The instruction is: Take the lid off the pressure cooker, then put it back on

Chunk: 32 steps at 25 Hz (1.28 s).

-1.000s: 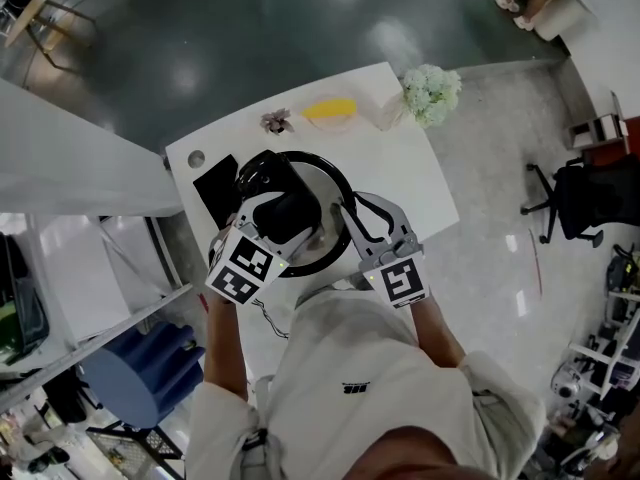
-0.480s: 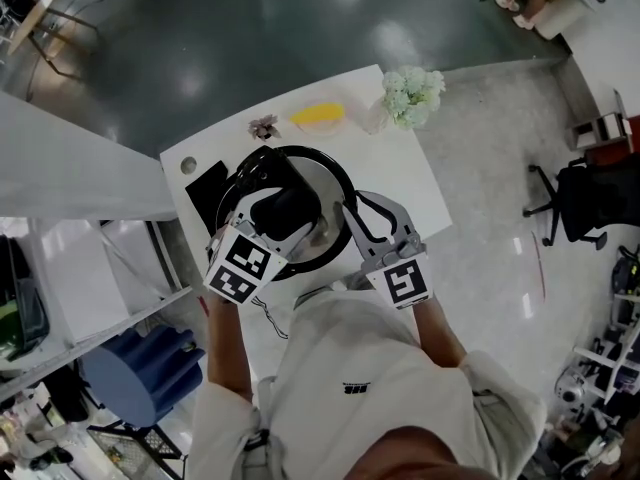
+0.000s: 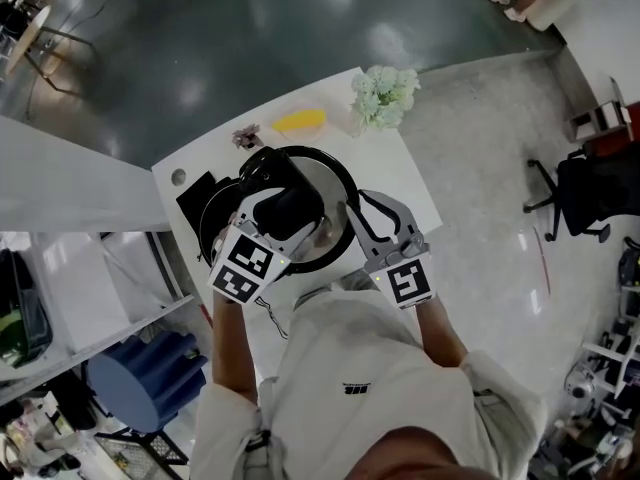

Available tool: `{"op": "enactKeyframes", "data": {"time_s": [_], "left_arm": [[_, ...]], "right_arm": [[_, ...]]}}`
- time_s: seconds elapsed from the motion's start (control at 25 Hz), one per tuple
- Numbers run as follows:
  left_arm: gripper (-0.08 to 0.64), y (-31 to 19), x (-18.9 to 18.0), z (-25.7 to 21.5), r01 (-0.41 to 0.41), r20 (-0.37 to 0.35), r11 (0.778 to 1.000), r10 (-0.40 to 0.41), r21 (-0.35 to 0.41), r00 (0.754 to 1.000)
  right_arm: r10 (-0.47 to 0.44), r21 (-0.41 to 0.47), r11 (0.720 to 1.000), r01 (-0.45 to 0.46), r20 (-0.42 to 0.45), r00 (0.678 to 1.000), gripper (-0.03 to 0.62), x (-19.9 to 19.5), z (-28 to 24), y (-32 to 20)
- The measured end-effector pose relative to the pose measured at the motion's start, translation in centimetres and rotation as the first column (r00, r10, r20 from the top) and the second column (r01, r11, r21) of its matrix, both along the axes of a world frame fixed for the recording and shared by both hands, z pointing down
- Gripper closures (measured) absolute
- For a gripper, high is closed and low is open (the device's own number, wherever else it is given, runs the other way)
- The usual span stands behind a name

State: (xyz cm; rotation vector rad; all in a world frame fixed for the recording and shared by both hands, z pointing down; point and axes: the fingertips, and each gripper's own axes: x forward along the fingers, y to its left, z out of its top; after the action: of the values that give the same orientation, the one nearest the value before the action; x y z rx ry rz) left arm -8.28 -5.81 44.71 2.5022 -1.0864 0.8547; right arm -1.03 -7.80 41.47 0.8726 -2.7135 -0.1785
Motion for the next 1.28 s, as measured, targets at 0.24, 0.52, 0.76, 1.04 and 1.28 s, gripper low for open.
{"op": "enactKeyframes", "data": {"time_s": [0.24, 0.52, 0.76, 1.04, 1.28], "left_arm": [[0.273, -1.1, 2.8, -0.2, -0.017, -0.008, 1.000, 0.017, 0.003, 1.000], [0.273, -2.3, 5.7, -0.2, -0.026, -0.016, 1.000, 0.026, 0.002, 1.000], [0.273, -3.1, 8.5, 0.0, -0.049, -0.019, 0.999, 0.049, -0.003, 0.999], [0.273, -4.0, 11.7, 1.3, -0.066, -0.020, 0.998, 0.065, -0.024, 0.998], [0.273, -4.5, 13.6, 3.0, -0.058, -0.018, 0.997, 0.057, -0.041, 0.998]], "right_arm": [[0.020, 0.005, 1.000, -0.020, 0.002, 1.000, 0.514, 2.5, 0.0, -0.8], [0.055, 0.010, 0.998, -0.056, 0.012, 0.998, 0.514, 5.5, -0.1, -1.5], [0.087, 0.005, 0.996, -0.087, 0.011, 0.996, 0.514, 8.1, 0.1, -2.1], [0.111, -0.011, 0.994, -0.111, -0.003, 0.994, 0.514, 11.0, 1.0, -2.8], [0.117, -0.034, 0.993, -0.117, -0.011, 0.993, 0.514, 12.7, 2.1, -3.1]]}}
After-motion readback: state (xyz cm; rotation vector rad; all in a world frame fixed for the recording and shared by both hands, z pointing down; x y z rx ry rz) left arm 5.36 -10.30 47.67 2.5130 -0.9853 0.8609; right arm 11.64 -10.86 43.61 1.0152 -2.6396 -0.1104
